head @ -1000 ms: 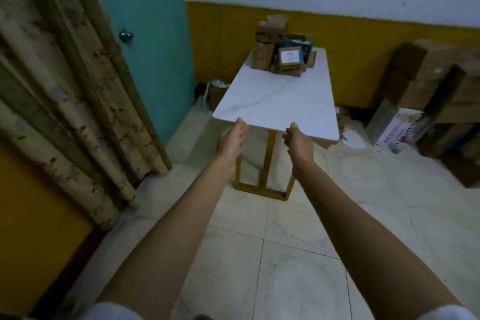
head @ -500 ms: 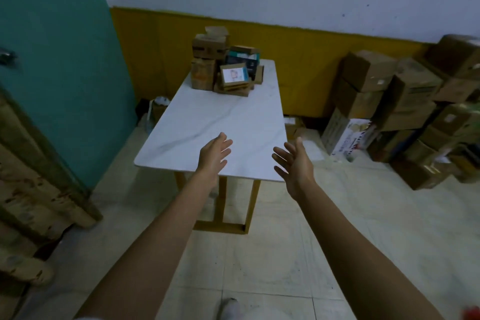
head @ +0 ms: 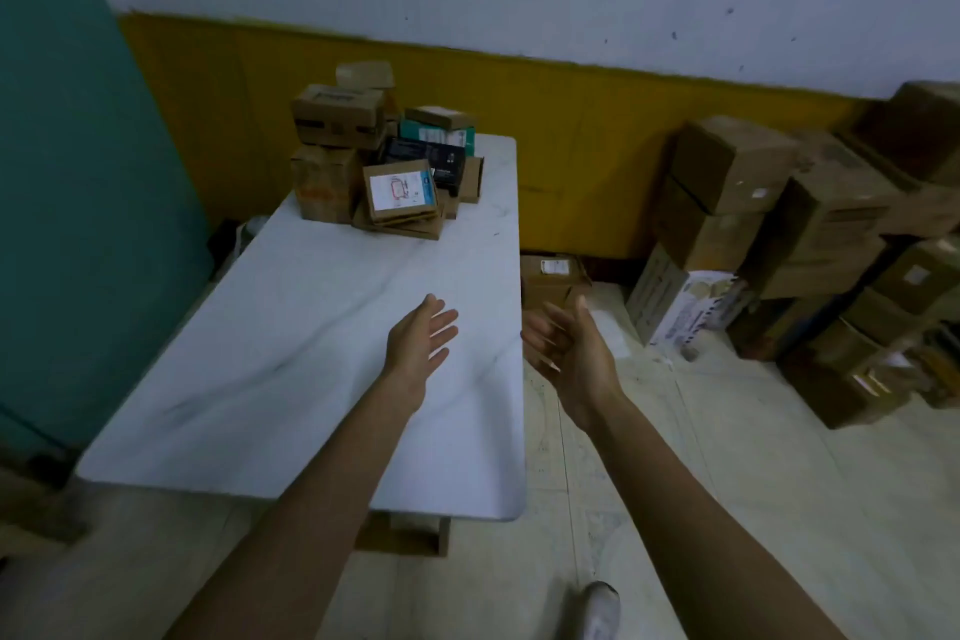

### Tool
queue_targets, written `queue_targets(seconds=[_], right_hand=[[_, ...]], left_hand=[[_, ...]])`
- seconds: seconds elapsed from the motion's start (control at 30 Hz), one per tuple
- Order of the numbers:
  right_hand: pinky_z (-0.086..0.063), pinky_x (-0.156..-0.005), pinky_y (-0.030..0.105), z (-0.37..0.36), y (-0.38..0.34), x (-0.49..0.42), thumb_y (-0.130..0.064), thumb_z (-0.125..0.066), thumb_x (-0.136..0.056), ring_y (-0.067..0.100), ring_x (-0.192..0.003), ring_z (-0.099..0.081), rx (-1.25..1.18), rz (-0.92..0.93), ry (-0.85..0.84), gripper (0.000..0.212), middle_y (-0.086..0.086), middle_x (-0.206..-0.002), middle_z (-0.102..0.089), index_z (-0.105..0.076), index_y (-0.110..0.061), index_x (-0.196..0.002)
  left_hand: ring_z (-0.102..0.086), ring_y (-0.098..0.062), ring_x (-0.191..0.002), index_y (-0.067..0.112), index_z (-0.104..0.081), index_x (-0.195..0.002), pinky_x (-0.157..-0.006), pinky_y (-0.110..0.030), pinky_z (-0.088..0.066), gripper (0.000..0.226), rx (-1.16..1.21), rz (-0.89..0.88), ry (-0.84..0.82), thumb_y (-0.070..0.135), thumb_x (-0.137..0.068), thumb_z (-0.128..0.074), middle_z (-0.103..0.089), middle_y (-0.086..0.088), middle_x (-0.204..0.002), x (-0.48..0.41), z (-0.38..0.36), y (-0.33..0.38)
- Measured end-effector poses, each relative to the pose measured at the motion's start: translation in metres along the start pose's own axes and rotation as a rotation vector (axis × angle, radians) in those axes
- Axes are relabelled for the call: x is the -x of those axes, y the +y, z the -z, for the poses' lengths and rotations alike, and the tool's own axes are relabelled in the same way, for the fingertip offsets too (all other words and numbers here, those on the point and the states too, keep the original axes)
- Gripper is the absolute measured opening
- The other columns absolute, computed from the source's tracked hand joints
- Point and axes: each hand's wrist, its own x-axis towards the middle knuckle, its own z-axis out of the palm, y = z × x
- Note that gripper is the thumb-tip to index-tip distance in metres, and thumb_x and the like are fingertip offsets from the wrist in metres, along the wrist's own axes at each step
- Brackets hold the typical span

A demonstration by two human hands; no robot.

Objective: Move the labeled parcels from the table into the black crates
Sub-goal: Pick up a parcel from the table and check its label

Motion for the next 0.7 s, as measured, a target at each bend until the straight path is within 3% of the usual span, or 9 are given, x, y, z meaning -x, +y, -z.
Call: queue_targets(seconds=[0.17,0.4,0.5,0.7], right_hand=[[-0.048,-0.080,0.032,0.038,-0.040,-0.099,-0.058,-0.035,-0.095,0.017,-0.111,-0.064,0.041,-0.058,-0.177,0.042,0.001,-0.121,-0.067,-0.060,-0.028,-0.111],[-0.047,-0.082,0.031,0.093,-0.099,-0.214,-0.054,-0.034,-0.098,0.018,-0.109,-0.063,0.036,-0.158,-0.331,0.050,0.001,-0.117,-0.066,-0.051,-0.019,-0.129],[-0.044,-0.092,0.037,0.089,-0.110,-0.258,-0.053,-0.034,-0.099,0.017,-0.109,-0.062,0.071,-0.178,-0.396,0.046,0.000,-0.117,-0.066,-0.051,-0.022,-0.127],[-0.045,-0.096,0.038,0.047,-0.114,-0.335,-0.051,-0.034,-0.100,0.017,-0.111,-0.062,0.241,-0.204,-0.537,0.044,0.001,-0.122,-0.065,-0.056,-0.023,-0.125]], left_hand=[[-0.057,-0.019,-0.108,0.012,-0.054,-0.129,-0.095,-0.034,-0.040,0.043,0.074,-0.008,0.163,0.041,-0.100,-0.041,-0.059,-0.006,-0.131,-0.071,-0.059,-0.002],[-0.056,-0.021,-0.109,0.011,-0.053,-0.129,-0.098,-0.037,-0.039,0.045,0.210,0.048,0.286,0.043,-0.099,-0.040,-0.058,-0.007,-0.131,-0.134,-0.136,-0.010],[-0.058,-0.020,-0.106,0.013,-0.055,-0.126,-0.097,-0.036,-0.041,0.046,0.272,0.027,0.362,0.046,-0.098,-0.042,-0.062,-0.005,-0.122,-0.161,-0.145,-0.005],[-0.060,-0.016,-0.101,0.017,-0.057,-0.118,-0.094,-0.034,-0.042,0.040,0.379,-0.006,0.490,0.048,-0.096,-0.045,-0.064,0.000,-0.111,-0.223,-0.135,0.009]])
